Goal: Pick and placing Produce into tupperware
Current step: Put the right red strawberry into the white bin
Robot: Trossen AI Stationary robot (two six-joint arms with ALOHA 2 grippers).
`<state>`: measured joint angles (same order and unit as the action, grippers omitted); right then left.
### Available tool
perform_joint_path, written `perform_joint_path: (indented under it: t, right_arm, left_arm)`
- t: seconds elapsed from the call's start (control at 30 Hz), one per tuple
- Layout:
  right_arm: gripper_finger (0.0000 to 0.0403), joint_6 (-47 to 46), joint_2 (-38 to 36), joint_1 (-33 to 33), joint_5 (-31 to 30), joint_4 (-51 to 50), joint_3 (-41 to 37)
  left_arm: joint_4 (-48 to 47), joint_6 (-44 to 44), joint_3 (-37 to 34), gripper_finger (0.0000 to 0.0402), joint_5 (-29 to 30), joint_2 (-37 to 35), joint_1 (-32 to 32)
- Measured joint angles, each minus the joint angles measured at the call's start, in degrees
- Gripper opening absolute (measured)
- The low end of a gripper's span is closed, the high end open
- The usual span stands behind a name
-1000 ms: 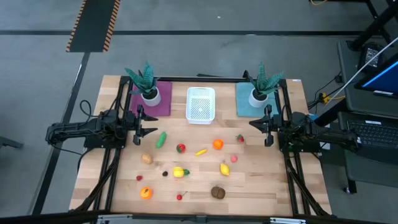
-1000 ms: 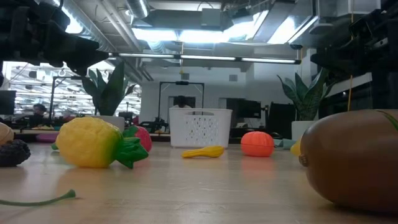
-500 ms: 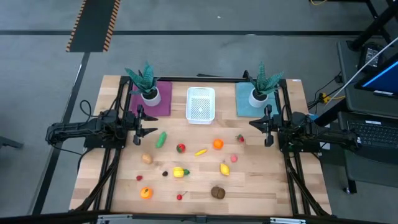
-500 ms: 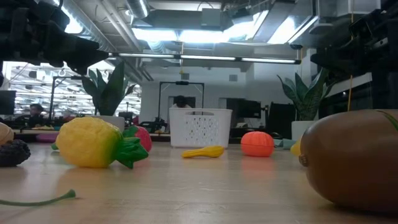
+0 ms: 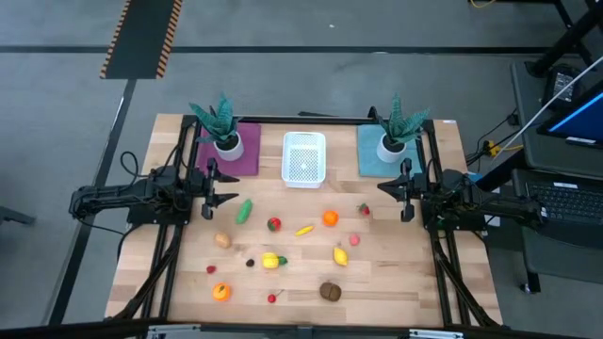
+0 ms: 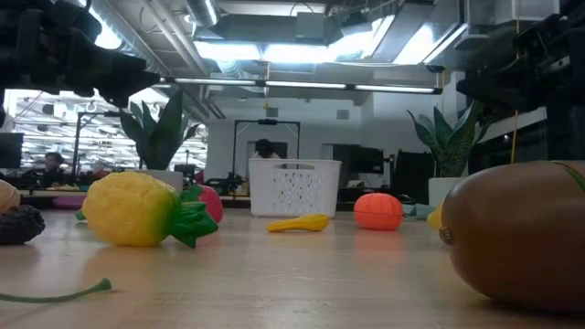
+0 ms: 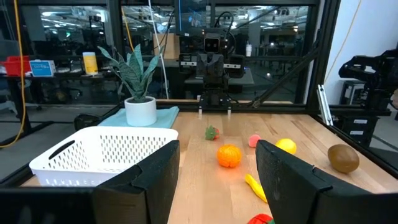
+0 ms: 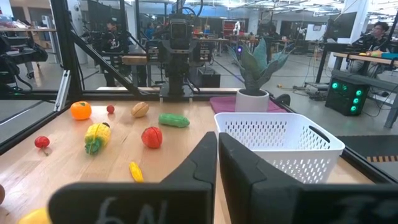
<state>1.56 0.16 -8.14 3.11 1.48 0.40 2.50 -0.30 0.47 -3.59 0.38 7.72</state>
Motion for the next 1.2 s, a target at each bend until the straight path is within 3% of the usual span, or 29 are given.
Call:
perform_joint_path:
  t: [0.43, 0.57, 0.7, 1.0, 1.2]
  right_arm:
    - [0.0021, 0.11, 0.0, 0.02, -0.02, 0.04, 0.02]
    - [0.0039, 0.17, -0.02, 0.02, -1.13, 0.4, 0.02]
    - [0.009, 0.36, -0.01, 0.02, -1.99, 1.14, 0.01]
    - [0.0243, 0.45, -0.01, 0.02, -2.58, 1.7, 0.02]
    - [0.0301, 0.42, -0.02, 0.02, -4.09, 1.7, 0.0]
  left_arm:
    - [-0.26, 0.4, 0.0, 0.0204, 1.56, 0.0, 0.03]
    - [-0.28, 0.7, 0.0, 0.0204, 1.6, 0.0, 0.03]
    - [-0.03, 0.89, 0.0, 0.0204, 2.57, 0.0, 0.03]
    - [0.0, -0.31, 0.0, 0.0204, 6.01, 0.0, 0.03]
    - [-0.42, -1.04, 0.0, 0.0204, 7.98, 0.0, 0.03]
